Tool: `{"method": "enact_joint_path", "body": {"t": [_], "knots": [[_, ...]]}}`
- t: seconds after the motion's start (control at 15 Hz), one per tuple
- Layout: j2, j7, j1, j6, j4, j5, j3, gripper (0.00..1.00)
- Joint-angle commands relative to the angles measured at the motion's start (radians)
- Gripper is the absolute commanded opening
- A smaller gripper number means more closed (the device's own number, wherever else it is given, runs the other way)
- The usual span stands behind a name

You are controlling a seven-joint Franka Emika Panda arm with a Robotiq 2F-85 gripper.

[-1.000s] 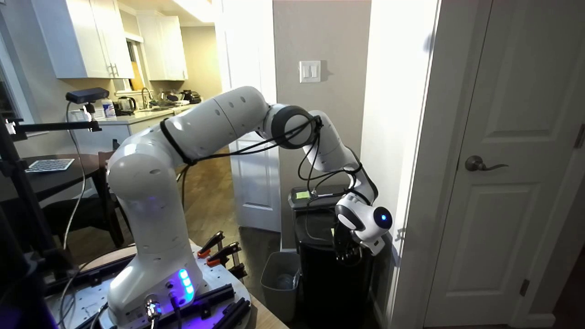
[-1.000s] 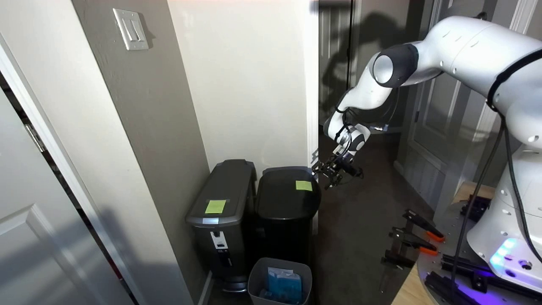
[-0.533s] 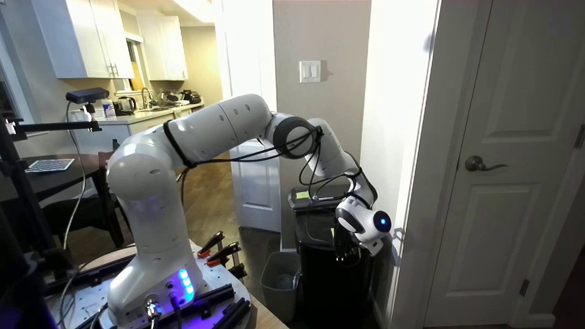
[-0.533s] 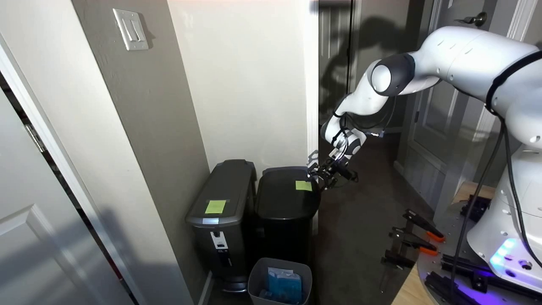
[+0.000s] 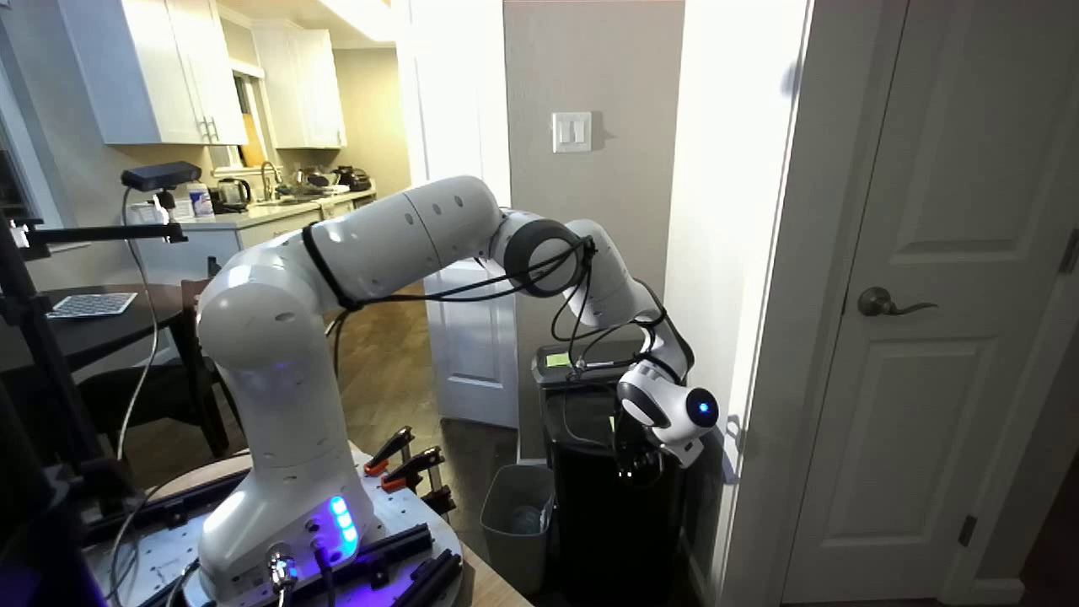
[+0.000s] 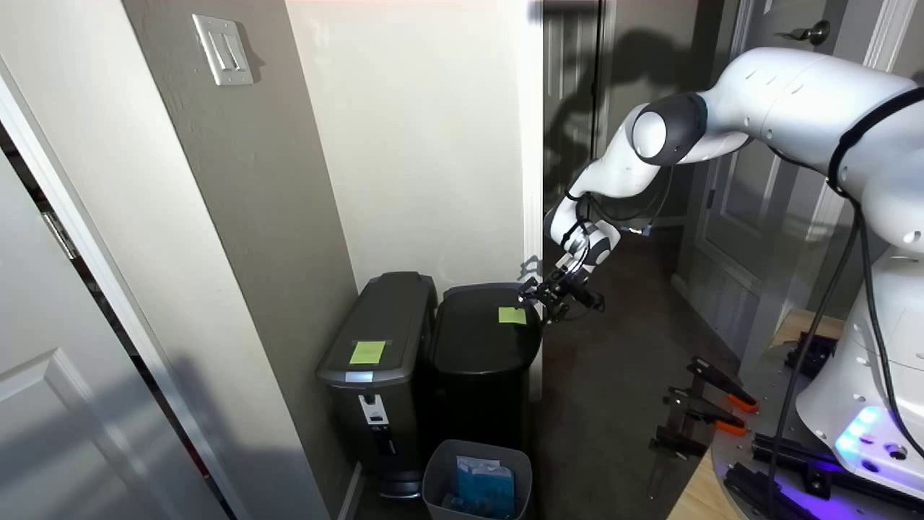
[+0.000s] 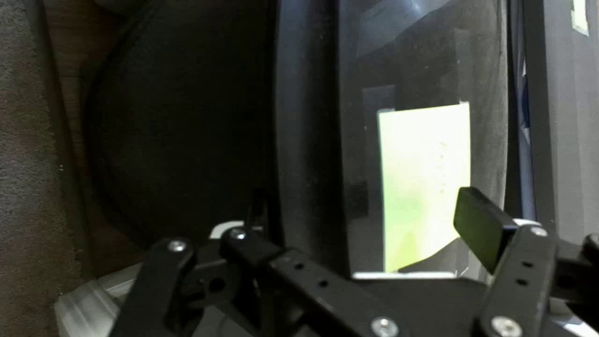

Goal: Open the lid of the black bin

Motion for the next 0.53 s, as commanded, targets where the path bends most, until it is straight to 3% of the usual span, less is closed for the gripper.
{"method": "enact_joint_path", "body": {"t": [0.0, 0.47], "knots": [[-0.054, -0.086, -0.031, -0.019, -0.058, 0.039, 0.03, 1.0], [-0.13, -0.181, -0.039, -0.035, -0.134, 0.072, 0.03, 1.0]]}}
